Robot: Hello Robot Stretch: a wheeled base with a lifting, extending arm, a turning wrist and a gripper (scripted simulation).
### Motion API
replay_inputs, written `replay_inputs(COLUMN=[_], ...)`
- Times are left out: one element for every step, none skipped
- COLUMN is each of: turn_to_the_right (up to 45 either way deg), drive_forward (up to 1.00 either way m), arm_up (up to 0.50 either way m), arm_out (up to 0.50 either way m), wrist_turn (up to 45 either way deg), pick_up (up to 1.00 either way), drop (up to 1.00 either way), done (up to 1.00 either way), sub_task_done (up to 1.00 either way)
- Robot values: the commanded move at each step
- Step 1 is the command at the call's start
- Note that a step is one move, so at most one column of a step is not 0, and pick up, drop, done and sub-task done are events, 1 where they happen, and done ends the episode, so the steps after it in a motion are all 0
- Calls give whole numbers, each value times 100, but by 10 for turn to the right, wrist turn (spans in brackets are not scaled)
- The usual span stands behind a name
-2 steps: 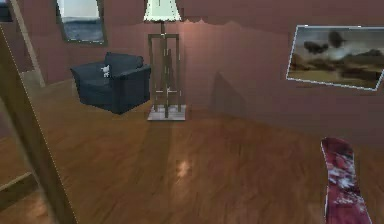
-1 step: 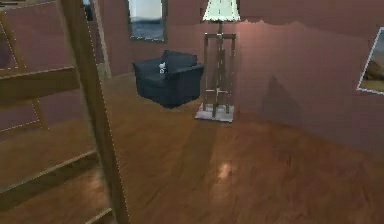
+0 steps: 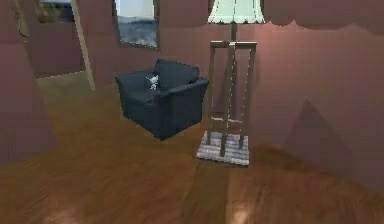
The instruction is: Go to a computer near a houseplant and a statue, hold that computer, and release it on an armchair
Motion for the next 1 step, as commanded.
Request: replay_inputs(turn_to_the_right=[-240], drive_forward=[0], arm_up=[0], arm_out=[0], wrist_turn=[0], pick_up=[0], drop=[0], done=[0], sub_task_done=[0])
